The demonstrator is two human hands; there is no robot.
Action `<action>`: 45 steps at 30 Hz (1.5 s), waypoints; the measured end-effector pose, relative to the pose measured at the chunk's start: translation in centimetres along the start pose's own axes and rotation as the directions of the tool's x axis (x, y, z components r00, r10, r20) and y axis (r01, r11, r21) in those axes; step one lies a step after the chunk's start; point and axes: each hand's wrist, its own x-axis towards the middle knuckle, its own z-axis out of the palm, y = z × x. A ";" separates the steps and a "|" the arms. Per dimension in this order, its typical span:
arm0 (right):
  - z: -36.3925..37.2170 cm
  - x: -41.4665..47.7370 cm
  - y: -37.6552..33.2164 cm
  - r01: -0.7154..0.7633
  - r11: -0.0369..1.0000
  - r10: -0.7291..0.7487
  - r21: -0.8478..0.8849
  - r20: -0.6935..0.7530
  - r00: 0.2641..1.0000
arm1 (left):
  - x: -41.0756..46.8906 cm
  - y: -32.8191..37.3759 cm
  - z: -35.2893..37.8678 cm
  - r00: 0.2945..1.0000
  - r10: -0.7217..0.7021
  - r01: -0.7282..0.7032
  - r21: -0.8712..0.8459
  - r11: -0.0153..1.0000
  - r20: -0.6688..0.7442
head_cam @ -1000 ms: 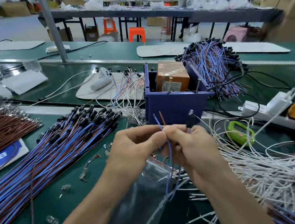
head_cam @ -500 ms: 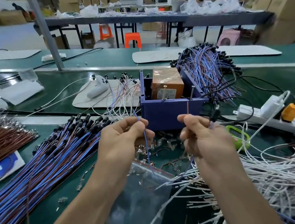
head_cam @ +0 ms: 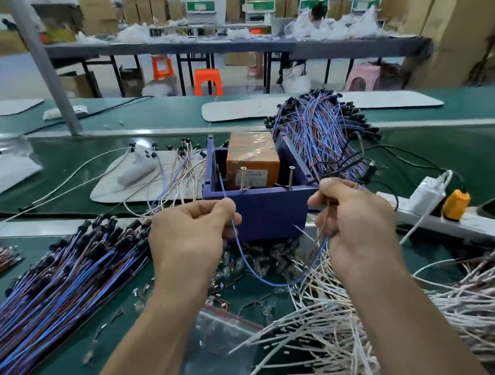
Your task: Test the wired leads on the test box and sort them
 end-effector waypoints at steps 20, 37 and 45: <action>-0.5 2.1 1.2 0.020 0.998 -0.020 -0.063 -0.009 1.000 | -0.4 -2.4 1.0 0.999 0.025 -0.026 -0.044 0.999 -0.033; -0.2 2.0 2.0 -0.004 0.998 0.004 -0.060 -0.006 1.000 | 1.9 -0.4 1.0 0.994 0.069 -0.073 -0.046 0.996 -0.079; -0.1 2.1 2.3 0.004 0.998 -0.006 -0.062 -0.036 0.999 | 1.1 -0.6 1.7 0.990 0.130 -0.127 0.046 0.991 -0.056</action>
